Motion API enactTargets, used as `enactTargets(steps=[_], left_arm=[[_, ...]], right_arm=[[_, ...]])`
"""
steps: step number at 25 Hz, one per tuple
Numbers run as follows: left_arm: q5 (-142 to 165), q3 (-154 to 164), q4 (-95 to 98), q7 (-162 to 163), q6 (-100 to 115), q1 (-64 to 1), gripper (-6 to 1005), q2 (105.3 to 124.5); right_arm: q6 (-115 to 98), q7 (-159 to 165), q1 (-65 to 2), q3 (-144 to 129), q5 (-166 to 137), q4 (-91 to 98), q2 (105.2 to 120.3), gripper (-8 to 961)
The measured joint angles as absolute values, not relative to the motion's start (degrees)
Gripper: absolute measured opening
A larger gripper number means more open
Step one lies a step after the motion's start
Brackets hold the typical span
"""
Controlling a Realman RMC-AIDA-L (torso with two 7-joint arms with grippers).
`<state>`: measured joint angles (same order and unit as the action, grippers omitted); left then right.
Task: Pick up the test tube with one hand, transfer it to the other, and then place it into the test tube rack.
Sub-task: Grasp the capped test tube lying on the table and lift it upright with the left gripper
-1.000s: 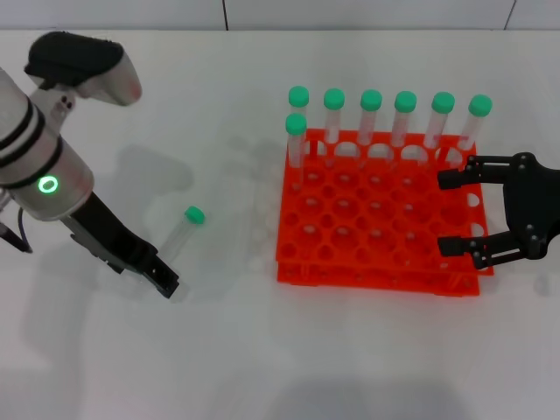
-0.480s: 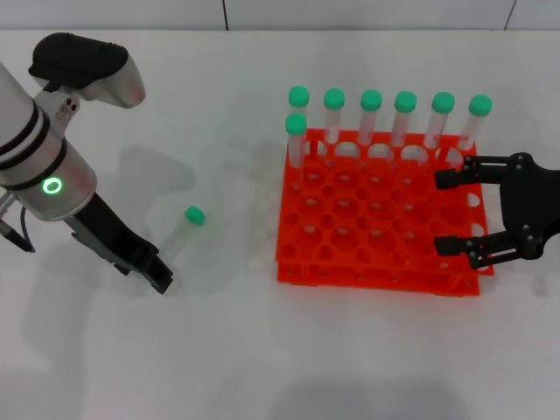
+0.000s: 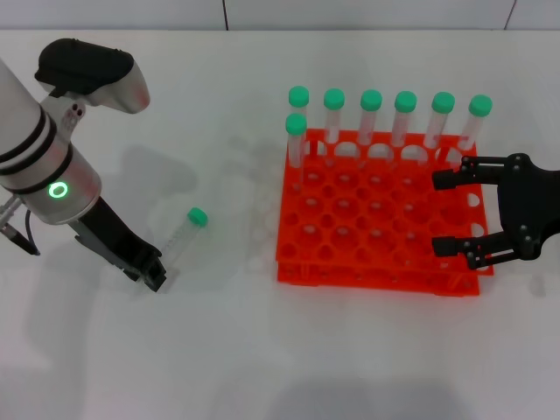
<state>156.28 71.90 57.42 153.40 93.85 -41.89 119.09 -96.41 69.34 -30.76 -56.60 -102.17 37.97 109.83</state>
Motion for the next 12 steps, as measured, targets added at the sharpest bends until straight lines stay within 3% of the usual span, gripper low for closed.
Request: enactTargets(steps=[12], left_arm=[[156.37,72.09,56.05,153.38,92.37,-42.33,257,119.06]], right_arm=[[-95.68,69.34,-30.78,-56.6,-102.22,37.97,109.95,872]])
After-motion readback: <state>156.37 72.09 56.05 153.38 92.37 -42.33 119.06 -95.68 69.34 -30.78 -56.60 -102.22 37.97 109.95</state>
